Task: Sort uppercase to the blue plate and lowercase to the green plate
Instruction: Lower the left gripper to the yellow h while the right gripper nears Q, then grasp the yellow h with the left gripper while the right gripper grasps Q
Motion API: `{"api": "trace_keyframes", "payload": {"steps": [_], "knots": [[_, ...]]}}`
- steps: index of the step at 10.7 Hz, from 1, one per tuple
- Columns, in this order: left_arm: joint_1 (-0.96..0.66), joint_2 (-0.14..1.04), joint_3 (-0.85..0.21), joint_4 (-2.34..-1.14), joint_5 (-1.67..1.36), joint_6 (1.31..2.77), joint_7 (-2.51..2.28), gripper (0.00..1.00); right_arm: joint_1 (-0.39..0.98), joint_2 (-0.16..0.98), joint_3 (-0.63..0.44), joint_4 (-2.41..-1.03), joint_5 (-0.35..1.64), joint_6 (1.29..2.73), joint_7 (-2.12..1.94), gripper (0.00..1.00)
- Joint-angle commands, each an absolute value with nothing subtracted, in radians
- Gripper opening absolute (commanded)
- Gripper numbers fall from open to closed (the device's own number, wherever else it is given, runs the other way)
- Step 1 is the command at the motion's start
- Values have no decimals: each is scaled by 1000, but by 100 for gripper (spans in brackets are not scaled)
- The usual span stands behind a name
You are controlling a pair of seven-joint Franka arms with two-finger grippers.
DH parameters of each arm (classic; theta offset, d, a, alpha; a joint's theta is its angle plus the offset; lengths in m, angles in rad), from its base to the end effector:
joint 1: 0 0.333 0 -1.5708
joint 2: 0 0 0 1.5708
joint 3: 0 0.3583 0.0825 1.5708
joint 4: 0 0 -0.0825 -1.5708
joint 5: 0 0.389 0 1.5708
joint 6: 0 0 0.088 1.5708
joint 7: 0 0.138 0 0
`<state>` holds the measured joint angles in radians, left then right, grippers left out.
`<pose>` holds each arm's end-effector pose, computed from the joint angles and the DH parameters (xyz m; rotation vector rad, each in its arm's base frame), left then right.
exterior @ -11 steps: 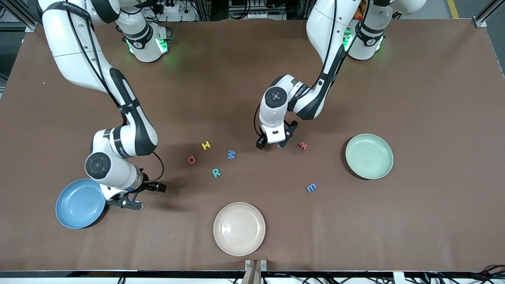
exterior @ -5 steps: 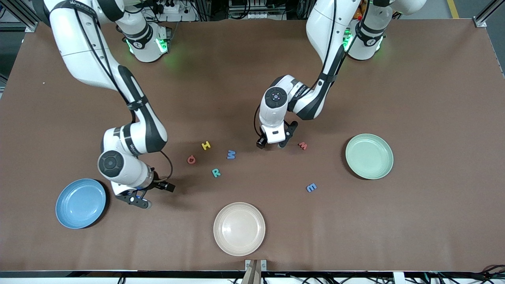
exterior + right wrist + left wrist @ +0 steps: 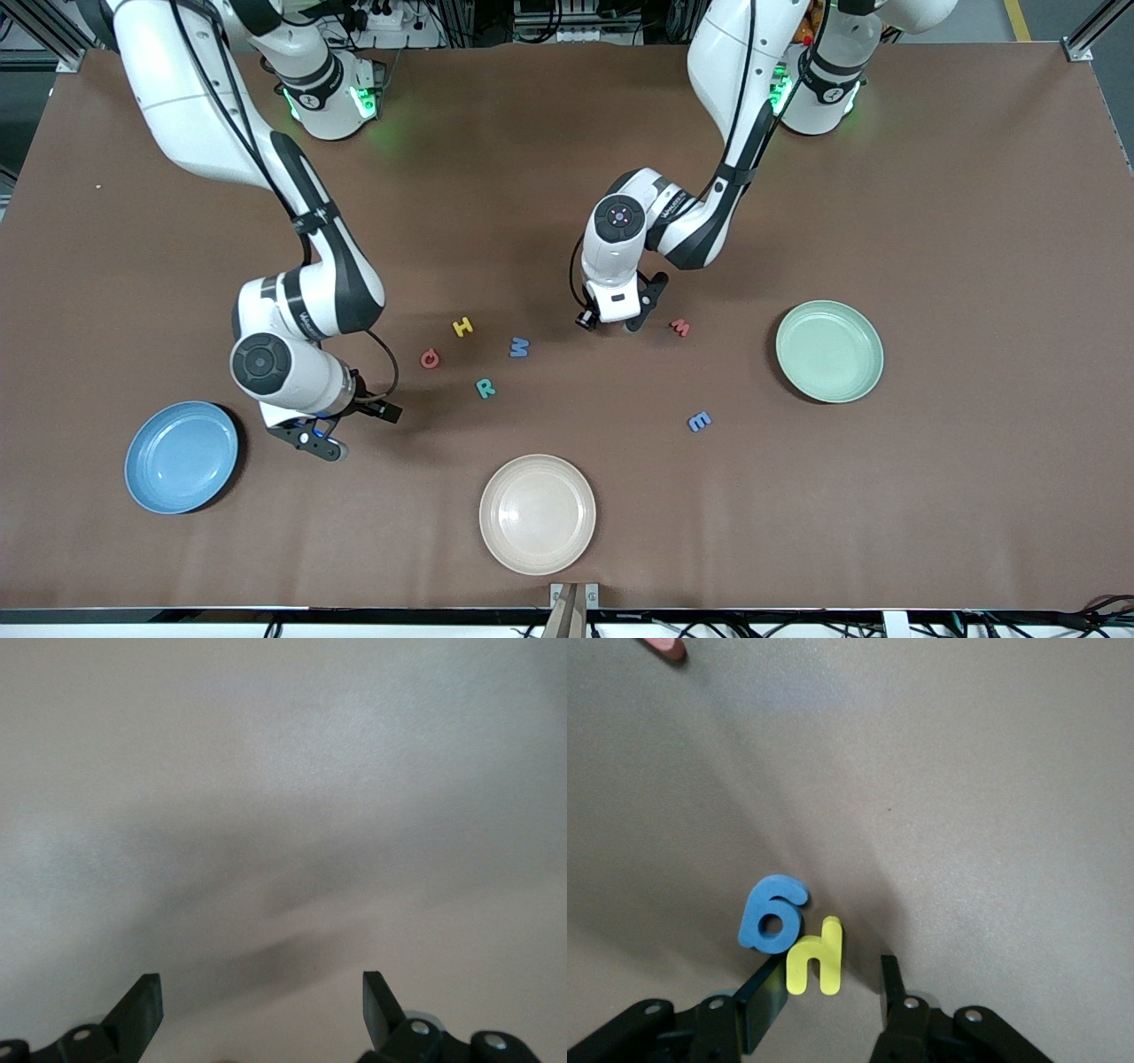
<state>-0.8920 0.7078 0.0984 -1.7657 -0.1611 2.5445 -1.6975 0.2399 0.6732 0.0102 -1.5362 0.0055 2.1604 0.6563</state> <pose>0.4857 -0.5033 0.1679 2.6782 1.4767 -0.0095 0.7080 0.1801 0.2539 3.0631 -0.6392 -0.0764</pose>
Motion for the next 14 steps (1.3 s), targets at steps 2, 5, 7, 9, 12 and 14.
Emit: {"api": "trace_keyframes", "payload": {"steps": [2, 5, 7, 9, 12, 14], "knots": [[-899, 715, 106, -1775, -130, 2553, -1681, 49, 236, 569, 21, -1698, 6, 2202, 654, 100], [-897, 713, 107, -1784, -111, 2549, -1681, 50, 245, 509, 52, -1903, 8, 2414, 652, 100], [-899, 713, 107, -1792, -92, 2549, -1681, 50, 288, 521, 54, -1913, 9, 2448, 696, 100], [-897, 713, 107, -1796, -68, 2546, -1681, 50, 308, 537, 54, -1910, 9, 2483, 732, 100], [-896, 712, 107, -1799, -40, 2542, -1678, 50, 331, 580, 52, -1911, 8, 2542, 756, 100], [-896, 712, 107, -1805, -40, 2542, -1677, 49, 333, 607, 52, -1913, 8, 2560, 758, 100]]}}
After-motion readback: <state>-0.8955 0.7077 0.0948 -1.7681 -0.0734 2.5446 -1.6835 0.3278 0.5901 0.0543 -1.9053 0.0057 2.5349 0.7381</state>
